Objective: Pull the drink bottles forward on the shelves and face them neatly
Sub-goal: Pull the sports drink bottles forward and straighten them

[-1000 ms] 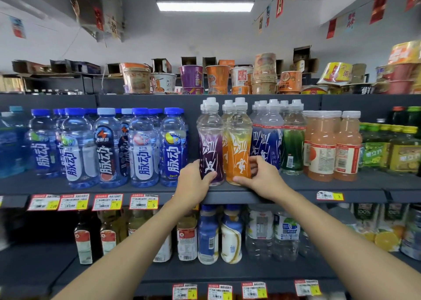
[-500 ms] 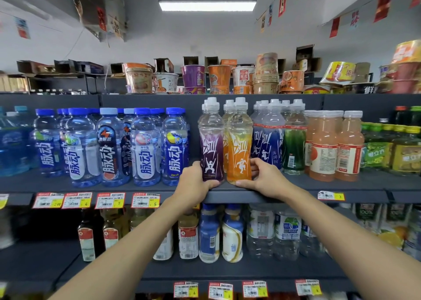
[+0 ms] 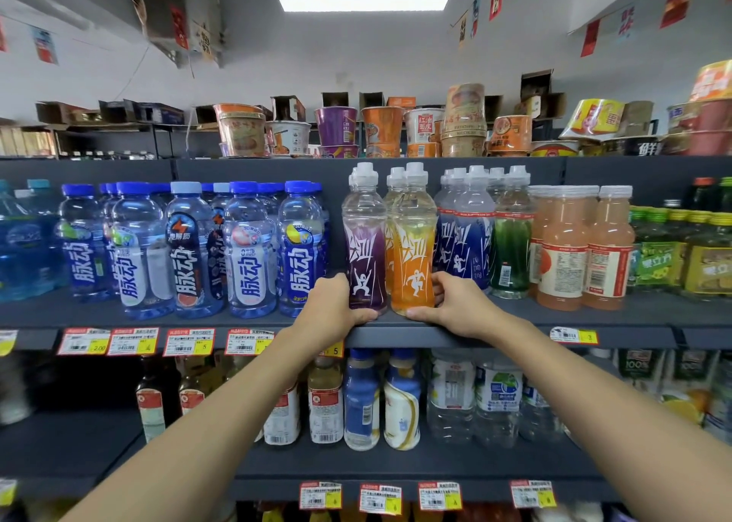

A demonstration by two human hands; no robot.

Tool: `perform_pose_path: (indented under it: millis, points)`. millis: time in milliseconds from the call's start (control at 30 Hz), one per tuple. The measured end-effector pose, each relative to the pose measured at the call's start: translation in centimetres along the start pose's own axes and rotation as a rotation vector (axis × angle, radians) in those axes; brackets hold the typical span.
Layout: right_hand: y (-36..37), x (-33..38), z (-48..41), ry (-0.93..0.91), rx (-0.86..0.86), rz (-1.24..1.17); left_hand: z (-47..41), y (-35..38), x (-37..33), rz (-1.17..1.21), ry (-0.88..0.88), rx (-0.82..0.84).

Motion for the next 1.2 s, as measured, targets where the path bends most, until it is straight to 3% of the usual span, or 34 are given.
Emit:
perform_pose_path:
  millis: [1000, 1100, 1200]
  points:
    - [0.4, 0.8, 0.6, 0.005, -0.047, -0.015, 1.1, -0.3, 0.2, 0.014, -0.070, -0.076]
    - [0.3, 1.3, 0.8, 0.007, -0.051, -0.011, 1.9, -0.8, -0.1, 0.064, -0.031, -0.160]
    - [0.0, 1.7, 1.1, -0.001, -0.075, -0.010, 3.3, -1.3, -1.2, 0.095, 0.123, -0.319]
Point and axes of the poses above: each hand's wrist, its own z-axis away from the middle knuckle, its own y-axis out of the palm, x = y × z, the point moved 7 cm from there along -z, towards the middle knuckle, and after that the axes turned 8 degrees about -y, right-handed, at the moved point
